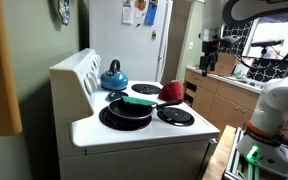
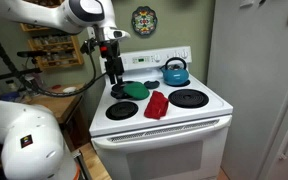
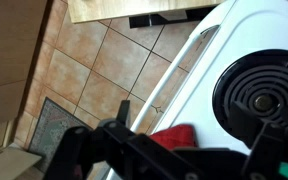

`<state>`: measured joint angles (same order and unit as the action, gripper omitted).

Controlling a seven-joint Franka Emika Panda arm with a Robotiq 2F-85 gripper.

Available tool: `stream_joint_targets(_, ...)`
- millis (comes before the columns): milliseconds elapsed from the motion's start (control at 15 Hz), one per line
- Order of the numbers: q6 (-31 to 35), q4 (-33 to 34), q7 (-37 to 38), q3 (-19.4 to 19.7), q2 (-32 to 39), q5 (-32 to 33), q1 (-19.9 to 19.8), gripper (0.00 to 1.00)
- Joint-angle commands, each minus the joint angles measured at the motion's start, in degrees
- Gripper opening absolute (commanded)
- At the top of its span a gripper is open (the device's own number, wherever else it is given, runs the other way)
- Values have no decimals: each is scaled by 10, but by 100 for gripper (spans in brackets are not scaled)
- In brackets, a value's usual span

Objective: Pick up the red cloth and hang it on the oven door handle

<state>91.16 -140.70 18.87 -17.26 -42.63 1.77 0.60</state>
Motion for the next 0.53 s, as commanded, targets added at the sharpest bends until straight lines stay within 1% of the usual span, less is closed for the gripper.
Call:
stream_joint_targets(0, -1, 1, 8, 10, 4, 7, 14, 100)
stream_joint_targets(267, -1, 1, 8, 10, 4, 7, 14, 100)
stream_joint_targets(400, -7, 24, 69, 10, 41, 7, -25, 100)
stream_joint_targets(467, 3, 31, 83, 17, 54, 13, -37, 100)
